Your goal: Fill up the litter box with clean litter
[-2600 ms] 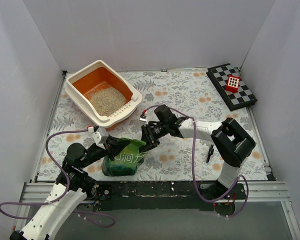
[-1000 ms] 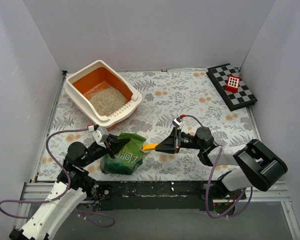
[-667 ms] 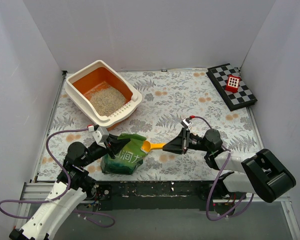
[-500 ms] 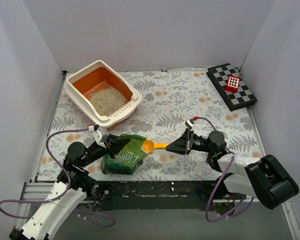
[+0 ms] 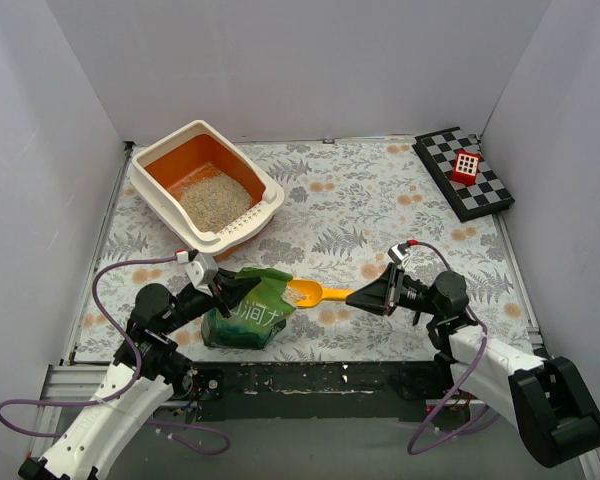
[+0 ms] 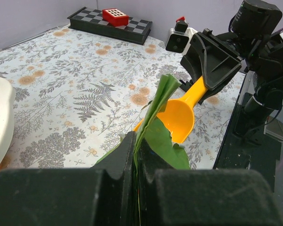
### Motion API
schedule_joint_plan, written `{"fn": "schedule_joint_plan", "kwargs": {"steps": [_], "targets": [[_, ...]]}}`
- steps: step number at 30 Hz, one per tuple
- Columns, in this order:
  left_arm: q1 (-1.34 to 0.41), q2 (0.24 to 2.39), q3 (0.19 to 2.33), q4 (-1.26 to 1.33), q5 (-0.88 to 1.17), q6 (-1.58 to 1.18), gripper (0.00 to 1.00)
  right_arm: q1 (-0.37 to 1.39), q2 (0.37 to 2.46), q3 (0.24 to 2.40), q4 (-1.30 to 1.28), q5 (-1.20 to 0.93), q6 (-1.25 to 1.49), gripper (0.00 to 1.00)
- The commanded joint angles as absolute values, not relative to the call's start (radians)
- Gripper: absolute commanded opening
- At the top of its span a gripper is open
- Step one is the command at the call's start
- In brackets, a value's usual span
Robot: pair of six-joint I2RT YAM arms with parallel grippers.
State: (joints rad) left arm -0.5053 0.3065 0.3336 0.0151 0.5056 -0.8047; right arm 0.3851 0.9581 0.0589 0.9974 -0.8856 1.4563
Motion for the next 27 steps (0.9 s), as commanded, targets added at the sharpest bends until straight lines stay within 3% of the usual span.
{"fn": "schedule_joint_plan", "kwargs": {"steps": [1,18,27], "targets": [[-0.502,0.305,0.333,0.044,0.494,-0.801,0.0,0.347,0.862,0.034,0.901,-0.923,1.43,0.01],[-0.502,0.253,0.331,0.043,0.433,-0.81,0.0,0.239,0.557,0.052,0.601,-0.907,1.428,0.01],[-0.502,0.222,0.339,0.026,0.376,-0.804,0.0,0.236,0.575,0.207,0.473,-0.862,1.385,0.01]]}}
